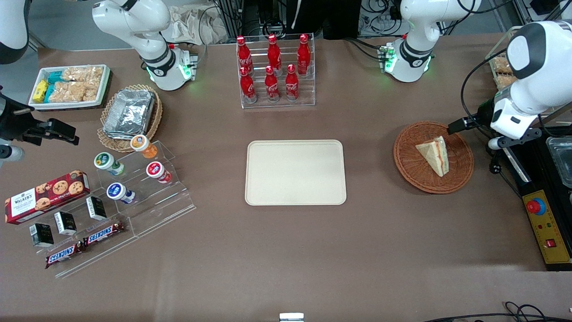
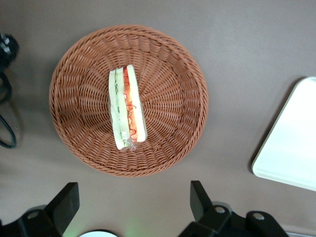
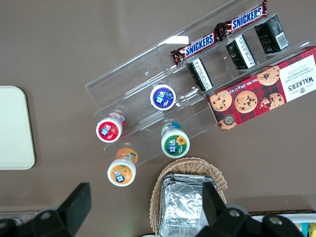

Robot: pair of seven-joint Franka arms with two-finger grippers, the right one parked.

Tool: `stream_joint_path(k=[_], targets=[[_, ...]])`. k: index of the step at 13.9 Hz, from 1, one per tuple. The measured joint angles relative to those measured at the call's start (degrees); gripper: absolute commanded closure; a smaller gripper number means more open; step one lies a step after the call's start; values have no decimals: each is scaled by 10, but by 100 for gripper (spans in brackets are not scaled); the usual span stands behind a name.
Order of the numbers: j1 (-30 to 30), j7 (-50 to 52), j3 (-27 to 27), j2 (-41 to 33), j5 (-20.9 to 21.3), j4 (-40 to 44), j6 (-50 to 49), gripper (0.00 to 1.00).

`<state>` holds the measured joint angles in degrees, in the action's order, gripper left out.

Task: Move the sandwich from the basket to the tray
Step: 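Lower the left gripper and close it on the sandwich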

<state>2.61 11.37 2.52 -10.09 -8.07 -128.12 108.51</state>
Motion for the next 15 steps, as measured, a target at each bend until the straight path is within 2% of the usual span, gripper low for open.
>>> stream_joint_path(k=[3, 9, 11, 15], targets=[[1, 1, 24, 18, -18, -30, 36, 0], [1, 7, 23, 85, -59, -84, 133, 0], [1, 7, 23, 108, -77, -89, 149, 0], [1, 15, 23, 161, -85, -90, 158, 0]])
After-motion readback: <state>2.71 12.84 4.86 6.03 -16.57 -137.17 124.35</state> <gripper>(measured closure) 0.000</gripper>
